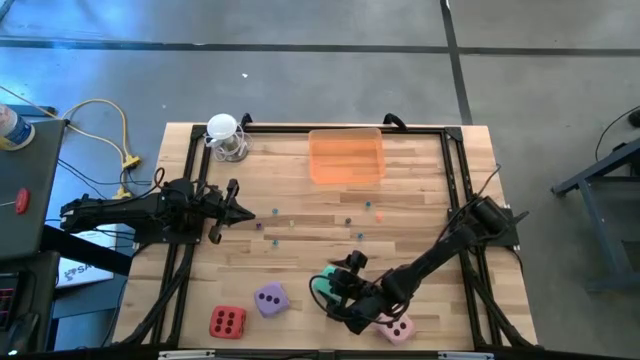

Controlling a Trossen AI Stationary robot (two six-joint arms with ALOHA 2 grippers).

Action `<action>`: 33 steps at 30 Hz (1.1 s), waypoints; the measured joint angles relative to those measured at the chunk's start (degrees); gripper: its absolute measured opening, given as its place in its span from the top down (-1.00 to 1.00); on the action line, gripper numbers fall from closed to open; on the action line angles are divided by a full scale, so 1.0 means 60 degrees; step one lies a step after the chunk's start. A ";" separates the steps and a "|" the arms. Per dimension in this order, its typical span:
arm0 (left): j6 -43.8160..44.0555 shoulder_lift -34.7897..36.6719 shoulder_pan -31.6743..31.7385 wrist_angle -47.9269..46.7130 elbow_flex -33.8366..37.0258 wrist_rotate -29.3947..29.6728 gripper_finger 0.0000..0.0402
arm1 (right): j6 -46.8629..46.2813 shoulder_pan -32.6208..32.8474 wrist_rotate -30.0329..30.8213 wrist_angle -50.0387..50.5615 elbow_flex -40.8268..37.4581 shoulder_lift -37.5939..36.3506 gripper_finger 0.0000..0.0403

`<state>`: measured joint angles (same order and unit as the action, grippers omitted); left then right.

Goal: Pick & Place Dice
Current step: Put the big green die into the orange bin

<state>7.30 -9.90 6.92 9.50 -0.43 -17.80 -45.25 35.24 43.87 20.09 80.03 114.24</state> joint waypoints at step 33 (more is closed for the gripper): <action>0.0000 -0.0002 0.0000 -0.0003 0.0000 0.0000 1.00 | -0.0852 0.0087 -0.0660 0.0394 0.0000 0.0108 -0.94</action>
<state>7.30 -9.91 6.92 9.47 -0.43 -17.80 -50.37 35.77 39.91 22.46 80.03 114.89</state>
